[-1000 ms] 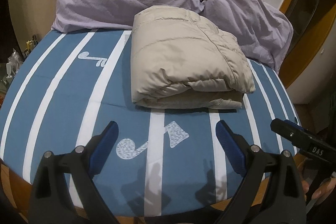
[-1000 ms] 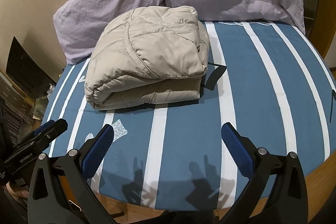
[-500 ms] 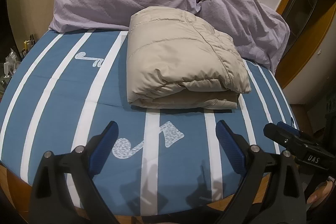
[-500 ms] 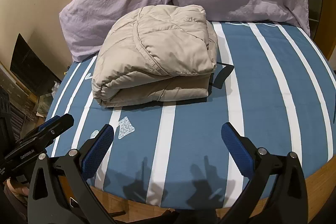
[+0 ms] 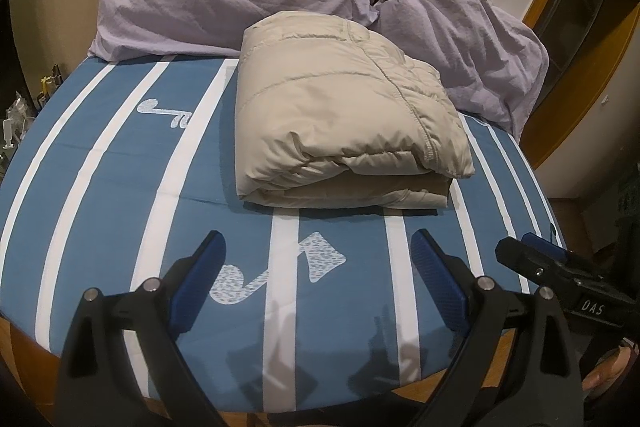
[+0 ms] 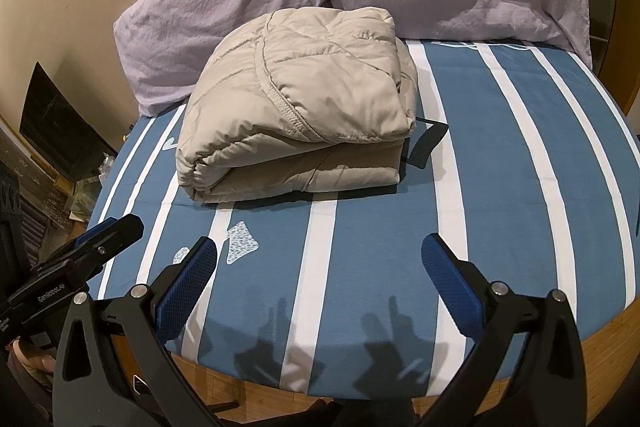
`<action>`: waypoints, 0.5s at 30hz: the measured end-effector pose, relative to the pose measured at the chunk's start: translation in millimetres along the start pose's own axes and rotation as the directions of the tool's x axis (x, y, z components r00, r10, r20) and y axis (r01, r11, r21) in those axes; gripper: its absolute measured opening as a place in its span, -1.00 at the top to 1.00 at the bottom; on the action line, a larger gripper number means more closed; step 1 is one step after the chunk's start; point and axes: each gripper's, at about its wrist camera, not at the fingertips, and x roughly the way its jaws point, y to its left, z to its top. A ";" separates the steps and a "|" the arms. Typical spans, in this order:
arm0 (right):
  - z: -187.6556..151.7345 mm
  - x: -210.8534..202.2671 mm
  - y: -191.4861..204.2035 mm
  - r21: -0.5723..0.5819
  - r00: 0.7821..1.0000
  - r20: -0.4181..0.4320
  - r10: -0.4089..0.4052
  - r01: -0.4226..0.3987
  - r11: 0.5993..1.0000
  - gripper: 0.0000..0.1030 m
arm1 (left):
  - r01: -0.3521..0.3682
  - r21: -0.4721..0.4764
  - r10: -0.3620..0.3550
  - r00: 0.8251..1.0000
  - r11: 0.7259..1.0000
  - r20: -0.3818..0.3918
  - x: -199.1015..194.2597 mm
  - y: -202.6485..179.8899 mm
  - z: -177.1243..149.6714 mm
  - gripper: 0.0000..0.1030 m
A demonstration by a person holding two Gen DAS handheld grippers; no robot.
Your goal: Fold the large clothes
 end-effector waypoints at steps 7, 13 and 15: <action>-1.6 1.7 2.1 -0.004 1.000 -0.005 0.001 -0.001 1.000 -0.97 | 0.003 0.000 -0.003 1.000 1.000 0.000 0.4 -0.7 0.4 -0.81; -1.7 2.3 2.0 -0.006 1.000 -0.011 0.003 -0.003 1.000 -0.97 | 0.004 0.001 -0.004 1.000 1.000 -0.002 1.0 -0.5 1.0 -0.81; -0.9 2.9 0.8 -0.005 1.000 -0.014 0.004 -0.004 1.000 -0.97 | 0.004 0.001 -0.004 1.000 1.000 -0.003 1.5 -0.6 1.0 -0.81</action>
